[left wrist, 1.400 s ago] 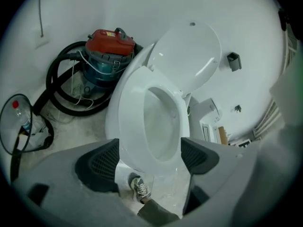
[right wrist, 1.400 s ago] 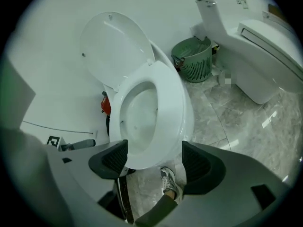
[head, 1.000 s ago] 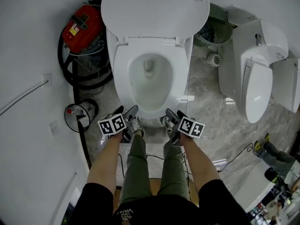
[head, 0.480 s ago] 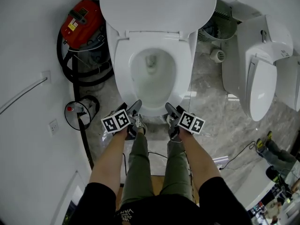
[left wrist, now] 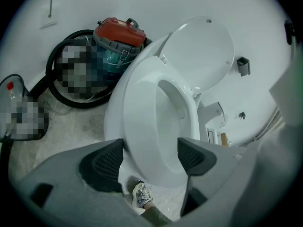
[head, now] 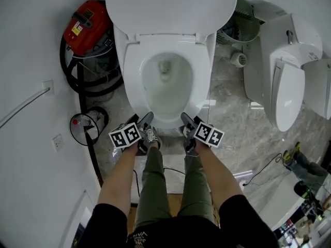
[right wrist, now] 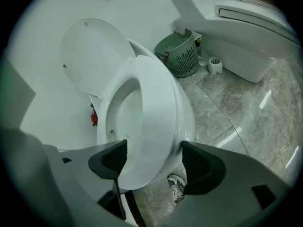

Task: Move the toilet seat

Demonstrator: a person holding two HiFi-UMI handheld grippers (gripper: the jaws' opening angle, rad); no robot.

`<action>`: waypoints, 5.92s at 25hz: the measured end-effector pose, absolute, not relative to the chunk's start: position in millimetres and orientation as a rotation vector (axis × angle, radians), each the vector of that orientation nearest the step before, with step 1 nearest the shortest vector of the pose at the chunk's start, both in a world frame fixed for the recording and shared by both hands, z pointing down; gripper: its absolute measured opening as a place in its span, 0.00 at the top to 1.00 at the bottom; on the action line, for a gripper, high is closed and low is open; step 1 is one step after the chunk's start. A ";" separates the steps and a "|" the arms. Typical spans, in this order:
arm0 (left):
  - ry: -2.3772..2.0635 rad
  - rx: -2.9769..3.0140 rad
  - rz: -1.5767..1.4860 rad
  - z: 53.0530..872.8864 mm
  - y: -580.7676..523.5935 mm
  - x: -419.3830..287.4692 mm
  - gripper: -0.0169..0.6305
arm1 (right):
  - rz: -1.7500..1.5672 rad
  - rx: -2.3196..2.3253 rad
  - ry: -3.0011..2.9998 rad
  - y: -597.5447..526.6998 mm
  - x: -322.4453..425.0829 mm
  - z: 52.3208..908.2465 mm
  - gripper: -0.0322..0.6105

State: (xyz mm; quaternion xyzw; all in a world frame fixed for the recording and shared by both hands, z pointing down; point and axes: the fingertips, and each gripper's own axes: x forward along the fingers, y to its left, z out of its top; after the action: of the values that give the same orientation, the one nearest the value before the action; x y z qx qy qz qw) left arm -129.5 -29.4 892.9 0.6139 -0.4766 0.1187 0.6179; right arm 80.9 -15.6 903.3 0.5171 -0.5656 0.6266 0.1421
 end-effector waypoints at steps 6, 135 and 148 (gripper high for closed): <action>-1.085 1.400 0.220 892.9 -28.6 -134.0 0.46 | 1.833 1.554 -1.609 -19.7 76.2 899.5 0.35; -1.613 1.844 -0.233 490.4 -264.6 -157.9 0.97 | 1.107 1.284 -2.497 -399.4 67.0 523.4 0.69; -1.575 1.916 -0.199 472.5 -244.6 -155.2 0.97 | 1.079 1.446 -2.476 -365.4 84.9 502.0 0.83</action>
State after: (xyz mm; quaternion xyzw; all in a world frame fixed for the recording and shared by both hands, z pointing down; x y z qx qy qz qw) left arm -155.2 -244.6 472.5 0.7294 -0.5994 -0.0758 0.3208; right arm 84.9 -365.4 502.0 0.4717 -0.8075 0.3520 0.0387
